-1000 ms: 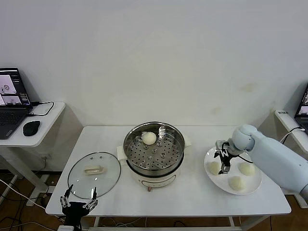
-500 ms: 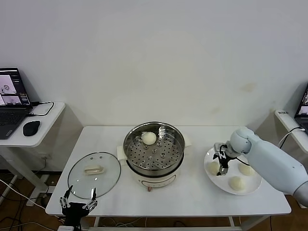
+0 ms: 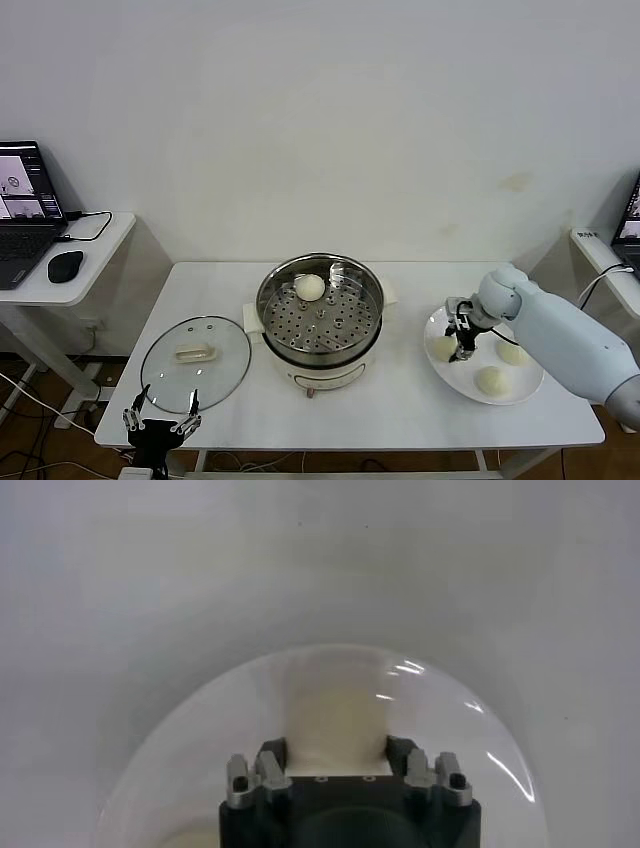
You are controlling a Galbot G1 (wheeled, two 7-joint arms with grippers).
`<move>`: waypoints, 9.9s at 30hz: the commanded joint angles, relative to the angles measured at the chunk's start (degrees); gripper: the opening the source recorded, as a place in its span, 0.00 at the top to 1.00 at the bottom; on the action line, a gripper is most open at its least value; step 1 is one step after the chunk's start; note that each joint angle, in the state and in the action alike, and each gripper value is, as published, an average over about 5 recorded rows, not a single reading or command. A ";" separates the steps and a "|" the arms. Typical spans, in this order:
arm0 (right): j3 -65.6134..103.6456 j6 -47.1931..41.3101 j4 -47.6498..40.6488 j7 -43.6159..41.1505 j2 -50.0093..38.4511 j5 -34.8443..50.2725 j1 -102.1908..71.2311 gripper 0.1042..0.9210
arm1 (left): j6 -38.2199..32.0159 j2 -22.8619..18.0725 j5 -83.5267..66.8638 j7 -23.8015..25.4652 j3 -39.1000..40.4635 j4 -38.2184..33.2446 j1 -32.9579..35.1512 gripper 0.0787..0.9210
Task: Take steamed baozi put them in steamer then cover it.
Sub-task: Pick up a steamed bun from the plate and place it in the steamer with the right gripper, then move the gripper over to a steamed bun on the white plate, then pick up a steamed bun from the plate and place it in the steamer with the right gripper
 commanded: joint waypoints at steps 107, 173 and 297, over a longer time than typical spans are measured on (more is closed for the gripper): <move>-25.03 -12.63 17.30 -9.32 0.87 24.96 41.40 0.12 | 3.88 -1.02 -1.45 1.59 1.96 -8.18 -0.24 0.12; -2.33 -1.05 6.97 -5.34 -11.37 0.68 -3.82 0.12 | 3.85 -1.00 0.41 1.71 2.41 -4.46 2.91 0.12; -28.25 50.17 11.27 -8.56 27.04 -1.48 27.29 0.31 | 3.06 -2.32 -1.42 1.17 -0.25 -3.68 -1.02 0.12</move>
